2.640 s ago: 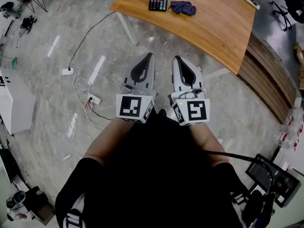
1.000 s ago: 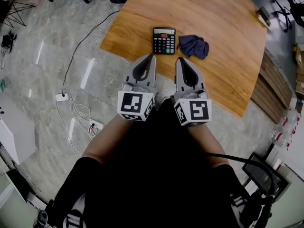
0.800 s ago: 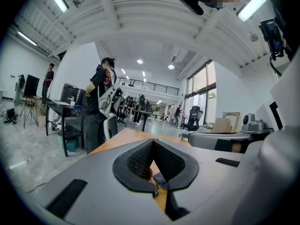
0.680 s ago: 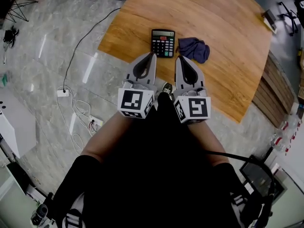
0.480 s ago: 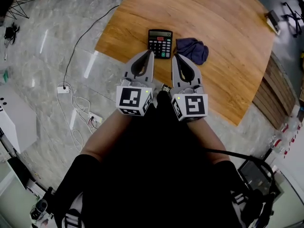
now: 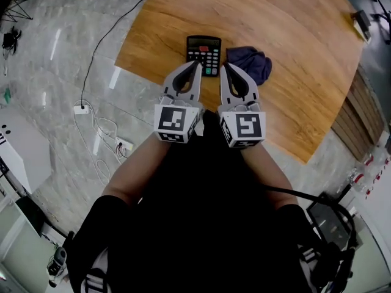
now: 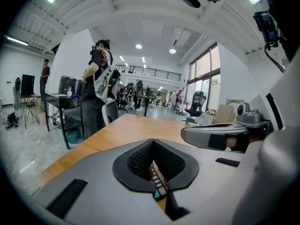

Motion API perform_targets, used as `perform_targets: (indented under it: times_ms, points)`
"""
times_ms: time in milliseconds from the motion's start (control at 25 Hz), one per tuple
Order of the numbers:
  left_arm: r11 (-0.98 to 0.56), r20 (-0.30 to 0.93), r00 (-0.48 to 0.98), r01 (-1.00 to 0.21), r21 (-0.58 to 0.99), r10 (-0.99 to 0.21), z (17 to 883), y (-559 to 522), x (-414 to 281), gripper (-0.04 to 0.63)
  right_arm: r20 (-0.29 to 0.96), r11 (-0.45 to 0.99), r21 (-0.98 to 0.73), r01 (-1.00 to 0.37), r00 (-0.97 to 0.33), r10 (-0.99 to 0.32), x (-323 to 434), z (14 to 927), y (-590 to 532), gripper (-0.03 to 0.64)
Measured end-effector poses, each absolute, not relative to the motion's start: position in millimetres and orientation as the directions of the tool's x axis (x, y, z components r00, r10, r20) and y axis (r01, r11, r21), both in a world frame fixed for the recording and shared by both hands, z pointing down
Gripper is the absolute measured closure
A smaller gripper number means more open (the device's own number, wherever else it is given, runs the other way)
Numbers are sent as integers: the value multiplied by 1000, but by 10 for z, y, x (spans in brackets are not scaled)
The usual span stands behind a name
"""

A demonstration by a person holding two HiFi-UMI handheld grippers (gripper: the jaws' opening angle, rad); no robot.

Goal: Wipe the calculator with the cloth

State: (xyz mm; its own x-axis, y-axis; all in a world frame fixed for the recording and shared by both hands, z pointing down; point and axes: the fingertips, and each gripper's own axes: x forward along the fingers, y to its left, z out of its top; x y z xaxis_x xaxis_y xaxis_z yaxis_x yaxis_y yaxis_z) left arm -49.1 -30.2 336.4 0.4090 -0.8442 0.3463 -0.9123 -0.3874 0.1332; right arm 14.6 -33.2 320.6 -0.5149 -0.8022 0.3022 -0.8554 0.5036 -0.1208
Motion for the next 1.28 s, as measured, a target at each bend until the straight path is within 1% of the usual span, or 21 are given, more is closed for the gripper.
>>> perform_targets:
  times_ms: [200, 560, 760, 960, 1000, 1040, 1080, 1280]
  points:
    - [-418, 389, 447, -894, 161, -806, 3741, -444, -492, 596, 381, 479, -127, -869, -488, -785, 91, 3682, -509, 603]
    - [-397, 466, 447, -894, 207, -763, 4483, -629, -651, 595, 488, 448, -112, -887, -441, -753, 5, 4528, -641, 603]
    - [-413, 482, 461, -887, 208, -746, 4687, -637, -638, 595, 522, 432, -113, -895, -423, -740, 39, 4756, -697, 603]
    - [-385, 505, 434, -900, 205, -746, 4755, -615, -734, 595, 543, 426, -122, -896, -420, -727, 25, 4862, -722, 603]
    - [-387, 514, 442, -896, 216, -735, 4782, -603, -738, 581, 551, 427, -121, -896, -418, -722, 23, 4892, -723, 601]
    - [-390, 523, 452, -891, 231, -722, 4813, -597, -739, 460, 561, 426, -120, -897, -416, -716, 21, 4923, -725, 601]
    - [-392, 530, 459, -888, 243, -713, 4840, -600, -746, 443, 571, 424, -121, -898, -412, -710, 19, 4953, -728, 603]
    - [-394, 549, 479, -878, 273, -685, 4910, -611, -776, 425, 616, 412, -119, -903, -392, -683, 37, 5099, -716, 603]
